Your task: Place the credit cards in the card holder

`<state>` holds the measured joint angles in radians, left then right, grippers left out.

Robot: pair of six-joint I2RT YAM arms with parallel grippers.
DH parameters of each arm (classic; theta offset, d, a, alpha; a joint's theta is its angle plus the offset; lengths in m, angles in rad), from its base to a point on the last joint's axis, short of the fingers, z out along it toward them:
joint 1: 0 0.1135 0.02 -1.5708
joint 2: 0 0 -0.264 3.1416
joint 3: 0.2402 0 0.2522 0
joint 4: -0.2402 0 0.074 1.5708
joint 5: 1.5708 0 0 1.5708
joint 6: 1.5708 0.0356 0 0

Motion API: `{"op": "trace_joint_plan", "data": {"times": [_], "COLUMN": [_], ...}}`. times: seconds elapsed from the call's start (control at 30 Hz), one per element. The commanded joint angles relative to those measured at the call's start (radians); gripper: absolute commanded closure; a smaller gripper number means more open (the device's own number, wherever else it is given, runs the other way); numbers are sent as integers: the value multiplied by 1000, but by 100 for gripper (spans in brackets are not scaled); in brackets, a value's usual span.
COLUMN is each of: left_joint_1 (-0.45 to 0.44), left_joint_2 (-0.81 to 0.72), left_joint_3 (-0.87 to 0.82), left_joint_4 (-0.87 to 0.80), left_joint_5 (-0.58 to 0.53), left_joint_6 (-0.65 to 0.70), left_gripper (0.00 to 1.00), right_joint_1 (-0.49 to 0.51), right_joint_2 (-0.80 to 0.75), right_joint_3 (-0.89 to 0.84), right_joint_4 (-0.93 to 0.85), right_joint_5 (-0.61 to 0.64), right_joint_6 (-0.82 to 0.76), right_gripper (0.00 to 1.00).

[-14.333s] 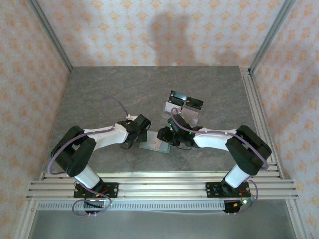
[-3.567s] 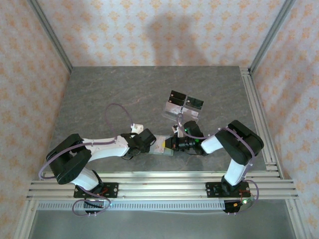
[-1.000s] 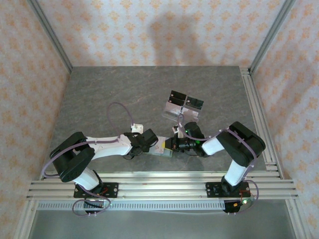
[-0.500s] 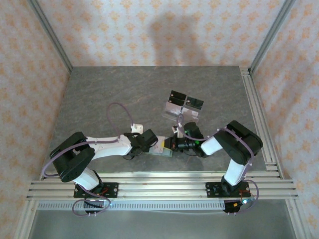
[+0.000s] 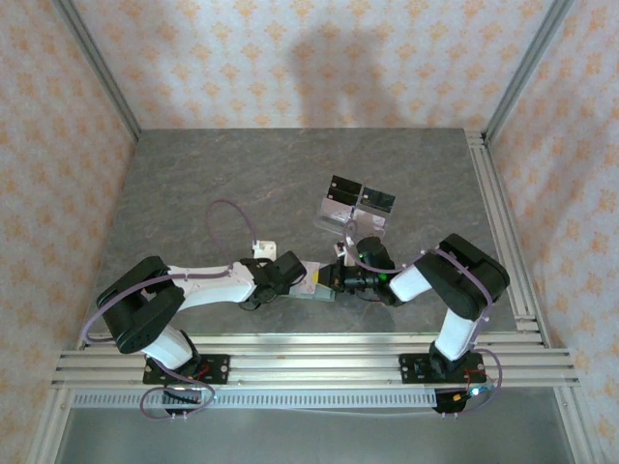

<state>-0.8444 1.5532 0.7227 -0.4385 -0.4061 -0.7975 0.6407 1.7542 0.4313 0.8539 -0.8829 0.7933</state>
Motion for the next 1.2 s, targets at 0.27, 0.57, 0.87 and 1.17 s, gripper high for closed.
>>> {"op": "trace_joint_plan", "data": {"times": [0.27, 0.57, 0.87, 1.17], "left_joint_1": [5, 5, 4, 4], "left_joint_2": [45, 55, 67, 75], "left_joint_3": [-33, -30, -28, -23], "left_joint_4": [-117, -113, -106, -103], "left_joint_5": [-69, -63, -57, -54], "left_joint_6": [-57, -50, -48, -46], "left_gripper": [0, 0, 0, 0], "right_joint_1": [4, -3, -30, -25], "right_joint_2": [31, 13, -22, 2], "right_joint_3": [-8, 3, 24, 40], "right_joint_4": [49, -65, -191, -194], "right_joint_5": [33, 48, 20, -12], "right_joint_6": [-6, -75, -153, -157], "right_gripper": [100, 100, 100, 100]}}
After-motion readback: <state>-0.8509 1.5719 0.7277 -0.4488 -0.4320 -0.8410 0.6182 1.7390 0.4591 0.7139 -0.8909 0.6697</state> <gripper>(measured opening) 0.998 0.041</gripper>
